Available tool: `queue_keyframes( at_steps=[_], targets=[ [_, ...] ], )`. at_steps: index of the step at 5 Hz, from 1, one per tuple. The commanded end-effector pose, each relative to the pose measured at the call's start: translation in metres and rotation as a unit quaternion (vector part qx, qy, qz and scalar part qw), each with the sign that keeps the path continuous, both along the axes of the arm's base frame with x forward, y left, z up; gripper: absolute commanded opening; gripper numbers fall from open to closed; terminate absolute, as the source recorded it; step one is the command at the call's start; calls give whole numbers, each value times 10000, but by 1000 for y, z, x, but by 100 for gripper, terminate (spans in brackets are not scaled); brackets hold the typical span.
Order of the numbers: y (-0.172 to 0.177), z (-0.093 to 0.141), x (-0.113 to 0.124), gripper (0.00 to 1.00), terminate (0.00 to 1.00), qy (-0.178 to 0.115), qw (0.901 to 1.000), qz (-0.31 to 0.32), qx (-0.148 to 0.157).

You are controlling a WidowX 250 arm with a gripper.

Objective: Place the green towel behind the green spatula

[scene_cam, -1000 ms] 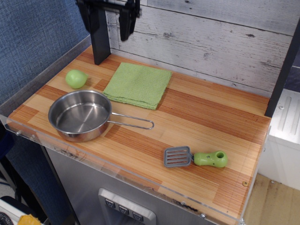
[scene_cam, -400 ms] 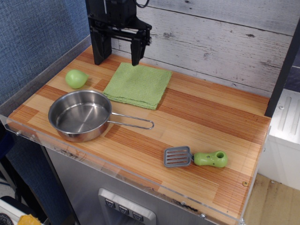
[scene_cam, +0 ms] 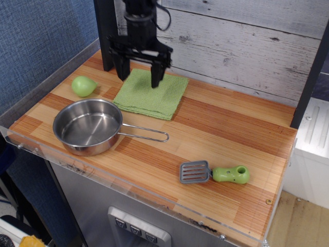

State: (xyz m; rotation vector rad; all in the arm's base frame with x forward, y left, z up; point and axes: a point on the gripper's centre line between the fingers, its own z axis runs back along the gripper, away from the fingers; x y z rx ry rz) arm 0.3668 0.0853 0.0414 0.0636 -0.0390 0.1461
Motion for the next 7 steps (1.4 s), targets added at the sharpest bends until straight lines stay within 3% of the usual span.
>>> queue_keyframes(
  at_steps=[1, 5, 7],
  targets=[
    [-5, -5, 12, 100, 0, -230, 9997, -23, 121],
    [-28, -20, 8, 100, 0, -48, 9996, -185, 211],
    [-45, -31, 8, 100, 0, 10, 9995, -313, 103]
  ],
)
